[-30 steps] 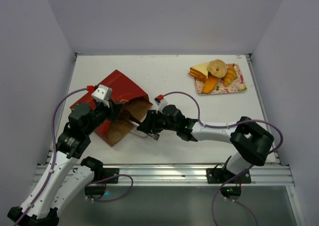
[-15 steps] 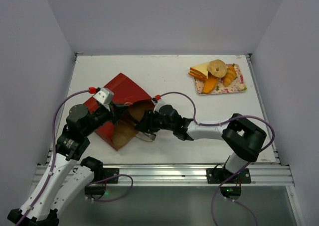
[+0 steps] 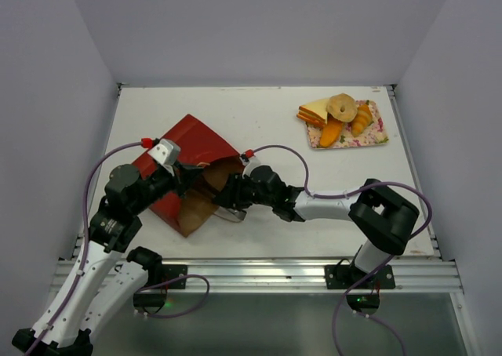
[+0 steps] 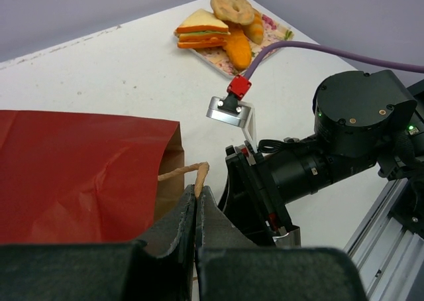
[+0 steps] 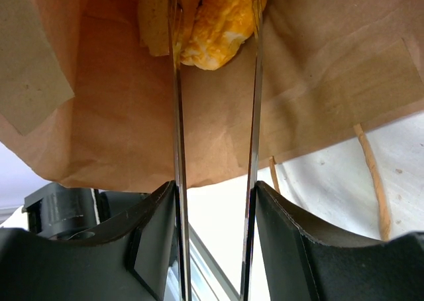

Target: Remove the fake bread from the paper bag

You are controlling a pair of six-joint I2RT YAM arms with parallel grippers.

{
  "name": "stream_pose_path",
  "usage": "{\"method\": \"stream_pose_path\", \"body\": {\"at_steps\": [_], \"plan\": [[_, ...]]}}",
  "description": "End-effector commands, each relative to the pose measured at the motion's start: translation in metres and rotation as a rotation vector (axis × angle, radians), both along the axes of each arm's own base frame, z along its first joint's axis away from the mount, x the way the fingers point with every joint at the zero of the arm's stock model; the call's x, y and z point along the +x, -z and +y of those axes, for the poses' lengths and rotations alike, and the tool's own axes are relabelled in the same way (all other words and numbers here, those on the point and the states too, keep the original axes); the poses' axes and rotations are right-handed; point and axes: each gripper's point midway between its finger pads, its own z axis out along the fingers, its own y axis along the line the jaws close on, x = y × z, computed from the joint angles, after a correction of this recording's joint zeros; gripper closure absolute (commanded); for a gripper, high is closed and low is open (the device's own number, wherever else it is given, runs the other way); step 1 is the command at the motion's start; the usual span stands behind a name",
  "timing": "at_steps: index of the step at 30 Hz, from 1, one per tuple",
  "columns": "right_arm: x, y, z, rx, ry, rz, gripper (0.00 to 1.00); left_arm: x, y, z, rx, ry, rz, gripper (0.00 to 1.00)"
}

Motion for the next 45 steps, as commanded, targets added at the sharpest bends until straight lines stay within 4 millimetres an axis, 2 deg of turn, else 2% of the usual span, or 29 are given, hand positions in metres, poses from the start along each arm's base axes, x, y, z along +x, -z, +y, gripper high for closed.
{"method": "stream_pose_path", "body": {"at_steps": [1, 11, 26, 36, 45], "plan": [[0.006, -0.016, 0.001, 0.041, 0.037, -0.049, 0.46, 0.004, -0.012, 0.001, -0.011, -0.008, -0.054, 1.00], [0.004, -0.004, -0.016, -0.010, 0.065, -0.050, 0.46, 0.004, -0.012, 0.001, -0.009, -0.010, -0.055, 1.00], [-0.003, -0.013, 0.003, 0.048, 0.012, -0.044, 0.46, 0.004, -0.012, -0.002, -0.009, 0.009, -0.052, 1.00], [-0.007, -0.002, 0.020, 0.065, -0.023, -0.018, 0.46, 0.003, -0.012, -0.002, -0.009, 0.012, -0.055, 1.00], [-0.013, -0.007, 0.030, 0.084, -0.048, -0.015, 0.53, 0.003, -0.010, -0.002, -0.008, 0.014, -0.052, 1.00]]}}
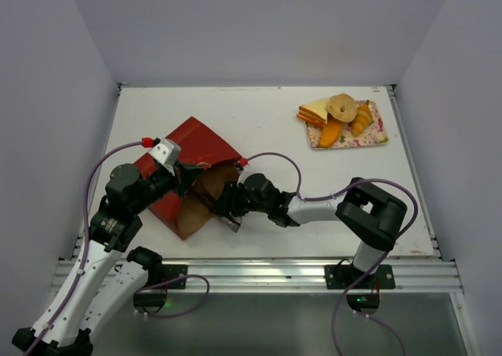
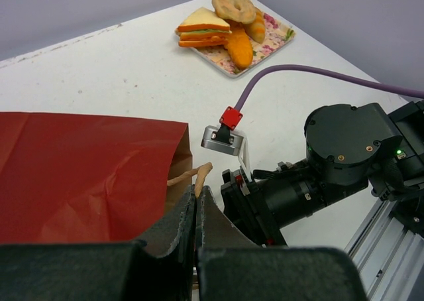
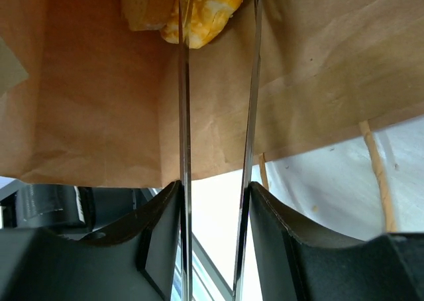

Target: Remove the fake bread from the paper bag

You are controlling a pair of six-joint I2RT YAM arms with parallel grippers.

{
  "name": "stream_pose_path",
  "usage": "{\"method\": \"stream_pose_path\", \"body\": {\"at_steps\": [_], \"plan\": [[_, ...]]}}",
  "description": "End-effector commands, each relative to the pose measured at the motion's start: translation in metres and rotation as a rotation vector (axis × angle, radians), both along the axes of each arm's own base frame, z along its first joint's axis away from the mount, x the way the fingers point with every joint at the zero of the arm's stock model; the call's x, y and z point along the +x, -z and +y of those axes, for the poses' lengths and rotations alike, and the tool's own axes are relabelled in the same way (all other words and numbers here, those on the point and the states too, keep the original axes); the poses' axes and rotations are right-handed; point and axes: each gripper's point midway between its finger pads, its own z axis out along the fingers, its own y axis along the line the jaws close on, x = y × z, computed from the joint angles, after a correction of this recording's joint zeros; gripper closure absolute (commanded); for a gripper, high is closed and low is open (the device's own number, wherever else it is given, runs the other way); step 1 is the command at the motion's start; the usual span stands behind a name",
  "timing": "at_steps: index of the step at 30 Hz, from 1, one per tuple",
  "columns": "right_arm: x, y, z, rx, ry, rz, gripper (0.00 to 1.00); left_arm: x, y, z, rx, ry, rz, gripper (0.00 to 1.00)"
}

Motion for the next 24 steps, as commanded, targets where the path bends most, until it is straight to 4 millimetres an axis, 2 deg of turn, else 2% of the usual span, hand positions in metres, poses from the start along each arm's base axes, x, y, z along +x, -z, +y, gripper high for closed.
{"method": "stream_pose_path", "body": {"at_steps": [1, 9, 12, 14, 16, 24], "plan": [[0.004, -0.035, 0.018, 0.110, -0.018, -0.045, 0.54, 0.002, -0.012, -0.002, -0.012, 0.018, -0.056, 1.00], [0.002, -0.039, 0.016, 0.113, -0.016, -0.042, 0.66, 0.006, -0.007, 0.000, -0.005, -0.010, -0.036, 1.00], [0.000, -0.043, 0.013, 0.119, -0.018, -0.046, 0.68, 0.019, 0.006, 0.014, 0.024, -0.115, 0.009, 1.00], [0.000, -0.047, 0.009, 0.113, -0.012, -0.050, 0.69, 0.033, 0.015, 0.035, 0.056, -0.264, 0.040, 1.00], [0.001, -0.050, 0.005, 0.100, 0.000, -0.060, 0.70, 0.040, 0.030, 0.045, 0.089, -0.336, 0.096, 1.00], [0.002, -0.064, -0.011, 0.067, 0.030, -0.090, 0.74, 0.055, 0.052, 0.061, 0.125, -0.465, 0.175, 1.00]]}}
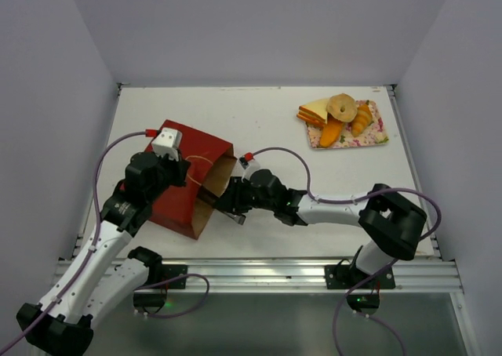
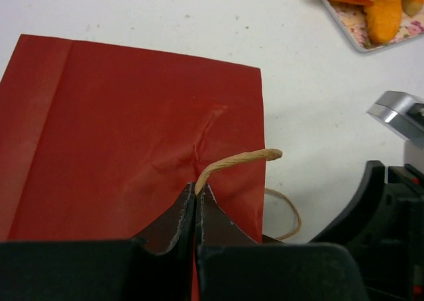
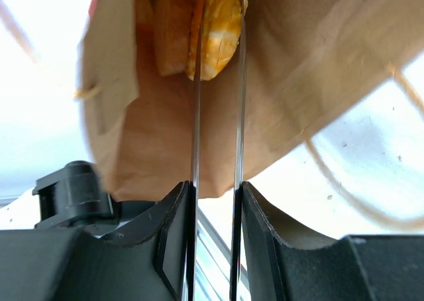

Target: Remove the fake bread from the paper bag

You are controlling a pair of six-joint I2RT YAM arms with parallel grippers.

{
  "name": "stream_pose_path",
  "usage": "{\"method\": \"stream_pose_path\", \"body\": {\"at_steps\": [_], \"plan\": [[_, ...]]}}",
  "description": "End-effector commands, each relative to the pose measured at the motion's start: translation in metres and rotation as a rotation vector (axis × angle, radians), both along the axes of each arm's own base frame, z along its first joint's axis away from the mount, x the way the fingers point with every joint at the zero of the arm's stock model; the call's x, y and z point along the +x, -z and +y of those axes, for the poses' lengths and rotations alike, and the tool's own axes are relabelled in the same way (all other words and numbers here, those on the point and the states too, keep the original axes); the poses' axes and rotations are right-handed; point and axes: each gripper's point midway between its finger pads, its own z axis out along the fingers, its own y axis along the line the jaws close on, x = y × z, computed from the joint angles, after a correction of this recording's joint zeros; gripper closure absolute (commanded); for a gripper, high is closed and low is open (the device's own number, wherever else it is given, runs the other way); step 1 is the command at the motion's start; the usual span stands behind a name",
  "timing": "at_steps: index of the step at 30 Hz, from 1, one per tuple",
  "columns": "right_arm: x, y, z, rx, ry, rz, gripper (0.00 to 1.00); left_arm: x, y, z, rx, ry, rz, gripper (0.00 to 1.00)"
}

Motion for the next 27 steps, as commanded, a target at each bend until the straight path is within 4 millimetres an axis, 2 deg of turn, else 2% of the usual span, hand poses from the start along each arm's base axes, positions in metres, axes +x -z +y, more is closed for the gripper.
{"method": "stream_pose_path", "body": {"at_steps": [1, 8, 13, 14, 19, 20, 25, 27], "plan": [[0.004, -0.027, -0.006, 0.024, 0.021, -0.059, 0.74, 0.009, 0.001, 0.019, 0.015, -0.131, 0.003, 1.00], [0.006, -0.026, -0.033, -0.015, 0.076, -0.063, 0.76, 0.016, 0.011, 0.044, 0.045, -0.296, 0.038, 1.00], [0.016, -0.024, -0.063, -0.044, 0.139, -0.058, 0.77, 0.015, 0.010, 0.045, 0.041, -0.298, 0.030, 1.00], [0.018, -0.030, -0.067, -0.033, 0.148, -0.068, 0.77, 0.015, 0.010, 0.044, 0.041, -0.295, 0.030, 1.00], [0.029, -0.034, -0.098, -0.057, 0.200, -0.066, 0.77, 0.015, 0.009, 0.042, 0.040, -0.284, 0.030, 1.00], [0.029, -0.042, -0.103, -0.046, 0.207, -0.079, 0.77, 0.015, 0.011, 0.042, 0.041, -0.284, 0.033, 1.00], [0.040, -0.046, -0.143, -0.082, 0.283, -0.080, 0.77, 0.015, 0.009, 0.042, 0.040, -0.282, 0.028, 1.00], [0.044, -0.057, -0.157, -0.073, 0.312, -0.101, 0.77, 0.014, 0.009, 0.042, 0.039, -0.282, 0.027, 1.00]]}}
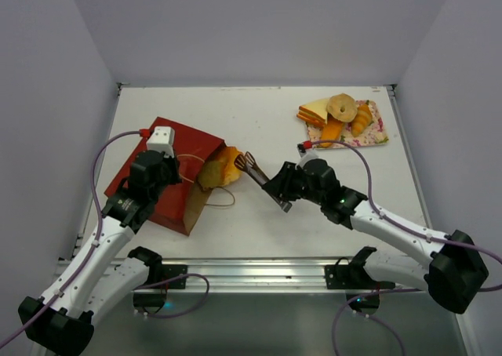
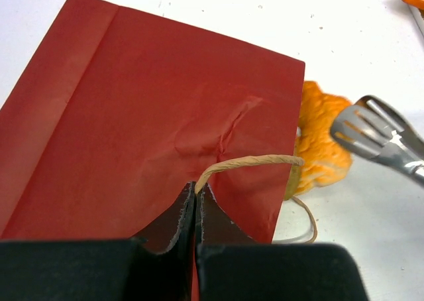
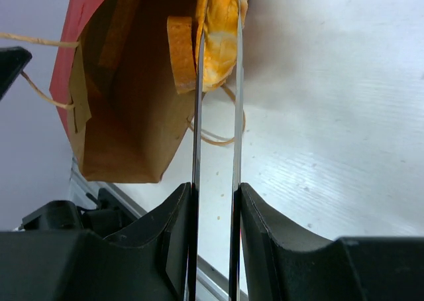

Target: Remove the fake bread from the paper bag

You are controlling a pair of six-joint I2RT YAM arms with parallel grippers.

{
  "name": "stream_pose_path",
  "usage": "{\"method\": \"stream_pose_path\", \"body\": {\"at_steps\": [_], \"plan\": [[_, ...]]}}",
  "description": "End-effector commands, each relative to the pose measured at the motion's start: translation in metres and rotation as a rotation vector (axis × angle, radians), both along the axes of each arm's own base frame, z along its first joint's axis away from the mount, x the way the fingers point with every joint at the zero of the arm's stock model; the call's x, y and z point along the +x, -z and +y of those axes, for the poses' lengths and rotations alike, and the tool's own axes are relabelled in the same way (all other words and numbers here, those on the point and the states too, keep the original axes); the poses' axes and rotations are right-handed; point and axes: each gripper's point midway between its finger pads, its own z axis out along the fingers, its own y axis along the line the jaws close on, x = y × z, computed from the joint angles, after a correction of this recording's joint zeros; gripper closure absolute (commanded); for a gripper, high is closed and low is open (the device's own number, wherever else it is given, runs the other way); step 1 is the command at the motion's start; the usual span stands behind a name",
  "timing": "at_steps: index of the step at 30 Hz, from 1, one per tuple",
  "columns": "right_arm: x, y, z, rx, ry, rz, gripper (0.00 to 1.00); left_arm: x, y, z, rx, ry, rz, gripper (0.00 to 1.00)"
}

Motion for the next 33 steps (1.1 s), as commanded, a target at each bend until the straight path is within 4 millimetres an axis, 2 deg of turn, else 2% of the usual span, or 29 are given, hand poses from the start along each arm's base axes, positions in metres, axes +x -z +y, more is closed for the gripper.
{"method": "stream_pose_path", "body": {"at_steps": [1, 4, 10, 21, 28, 31, 33], "plan": [[0.005, -0.019, -0.023, -0.007, 0.041, -0.052, 0.77, 0.002, -0.008, 0.004, -0.019, -0.030, -0.027, 1.00], [0.007, -0.023, -0.035, -0.012, 0.054, -0.051, 0.77, 0.002, -0.009, 0.003, -0.023, -0.028, -0.030, 1.00], [0.007, -0.028, -0.044, -0.033, 0.061, -0.057, 0.77, 0.001, -0.010, 0.004, -0.022, -0.029, -0.032, 1.00], [0.006, -0.037, -0.041, -0.036, 0.041, -0.064, 0.78, 0.000, -0.011, 0.002, -0.026, -0.017, -0.036, 1.00], [-0.004, -0.044, -0.018, 0.014, -0.039, -0.058, 0.79, 0.001, -0.010, 0.001, -0.027, -0.010, -0.034, 1.00], [-0.013, -0.055, 0.001, 0.052, -0.086, -0.059, 0.79, 0.001, -0.011, 0.001, -0.027, -0.008, -0.035, 1.00], [-0.023, -0.073, 0.019, 0.094, -0.130, -0.084, 0.79, 0.001, -0.011, 0.000, -0.029, -0.008, -0.035, 1.00]]}}
